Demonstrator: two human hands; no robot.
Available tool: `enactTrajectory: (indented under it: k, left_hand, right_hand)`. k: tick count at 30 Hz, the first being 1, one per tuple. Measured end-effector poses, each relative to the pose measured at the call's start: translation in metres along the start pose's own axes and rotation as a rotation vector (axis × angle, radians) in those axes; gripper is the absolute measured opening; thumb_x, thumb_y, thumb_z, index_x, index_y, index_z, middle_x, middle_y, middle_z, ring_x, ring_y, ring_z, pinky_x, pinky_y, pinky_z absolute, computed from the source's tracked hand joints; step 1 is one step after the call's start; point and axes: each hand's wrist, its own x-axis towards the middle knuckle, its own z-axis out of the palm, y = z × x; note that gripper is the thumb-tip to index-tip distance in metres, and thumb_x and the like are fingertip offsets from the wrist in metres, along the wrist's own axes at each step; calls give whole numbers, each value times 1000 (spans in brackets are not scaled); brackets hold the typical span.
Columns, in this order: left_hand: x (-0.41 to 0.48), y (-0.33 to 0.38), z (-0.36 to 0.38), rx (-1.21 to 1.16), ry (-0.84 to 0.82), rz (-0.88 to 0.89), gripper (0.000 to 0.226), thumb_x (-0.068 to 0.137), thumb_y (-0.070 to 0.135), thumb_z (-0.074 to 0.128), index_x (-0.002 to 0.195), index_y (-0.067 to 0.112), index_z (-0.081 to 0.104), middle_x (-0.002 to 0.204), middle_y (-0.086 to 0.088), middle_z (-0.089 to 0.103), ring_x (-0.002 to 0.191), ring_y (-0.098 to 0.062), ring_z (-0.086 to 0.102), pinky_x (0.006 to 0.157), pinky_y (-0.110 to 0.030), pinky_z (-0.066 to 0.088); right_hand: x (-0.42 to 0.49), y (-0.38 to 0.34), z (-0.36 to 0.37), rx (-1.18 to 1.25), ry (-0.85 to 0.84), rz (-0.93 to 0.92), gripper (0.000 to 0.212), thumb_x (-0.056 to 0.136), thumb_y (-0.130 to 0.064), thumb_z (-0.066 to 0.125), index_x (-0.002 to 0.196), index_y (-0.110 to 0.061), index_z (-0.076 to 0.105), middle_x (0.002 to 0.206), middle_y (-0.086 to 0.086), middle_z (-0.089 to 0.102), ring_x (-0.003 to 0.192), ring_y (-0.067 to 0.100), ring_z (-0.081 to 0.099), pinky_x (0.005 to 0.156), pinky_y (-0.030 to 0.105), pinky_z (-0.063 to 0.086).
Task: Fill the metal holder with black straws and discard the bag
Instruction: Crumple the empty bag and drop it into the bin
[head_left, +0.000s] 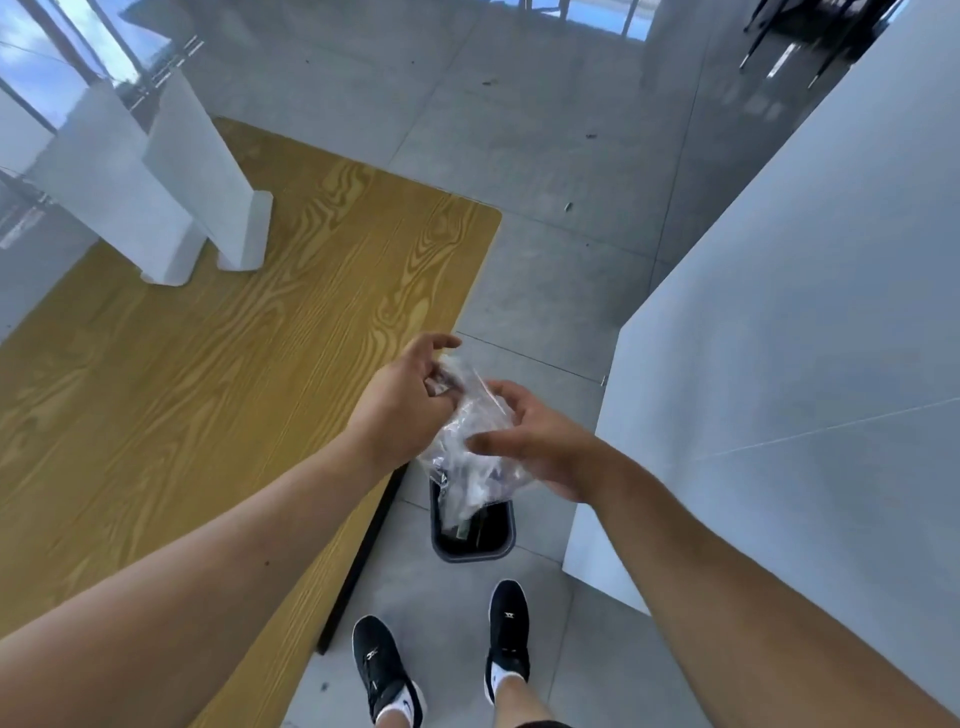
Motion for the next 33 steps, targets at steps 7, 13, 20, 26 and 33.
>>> enactTrajectory:
  k: [7, 13, 20, 26, 33]
  left_hand:
    - [0, -31, 15, 109, -98, -62, 39, 88, 42, 76, 123, 39, 58, 106, 15, 72, 89, 0, 69, 75, -31, 55]
    - [-11, -124, -1, 756, -87, -60, 95, 87, 88, 35, 164, 35, 18, 177, -2, 9, 163, -31, 0, 128, -63, 4]
    - [-17, -168, 17, 818, 18, -10, 93, 88, 76, 44, 167, 36, 16, 179, 2, 5, 164, -26, -7, 127, -67, -3]
    - [-18, -177, 20, 814, 66, 30, 93, 85, 74, 50, 165, 37, 24, 178, 2, 9, 164, -27, -1, 128, -66, 0]
    - [-17, -181, 24, 802, 75, 41, 94, 82, 71, 55, 164, 37, 27, 178, 2, 13, 164, -28, 4, 127, -67, 4]
  right_hand:
    - [46, 34, 21, -81, 131, -92, 51, 89, 7, 61, 125, -28, 65, 111, 15, 78, 91, 25, 76, 86, 41, 60]
    - [89, 108, 0, -467, 425, 8, 32, 86, -7, 55, 106, -31, 58, 86, -13, 64, 78, 13, 61, 64, 22, 44]
    - [163, 224, 1, -653, 377, 179, 22, 85, -7, 58, 106, -9, 53, 90, 2, 55, 84, 31, 52, 59, 29, 35]
    - [238, 290, 3, -680, 354, 276, 24, 90, -12, 61, 106, -16, 43, 99, 5, 57, 93, 37, 60, 75, 40, 44]
    - [295, 330, 8, -758, 432, 436, 102, 93, -41, 78, 167, -11, 14, 164, 21, 35, 140, 46, 51, 113, 49, 45]
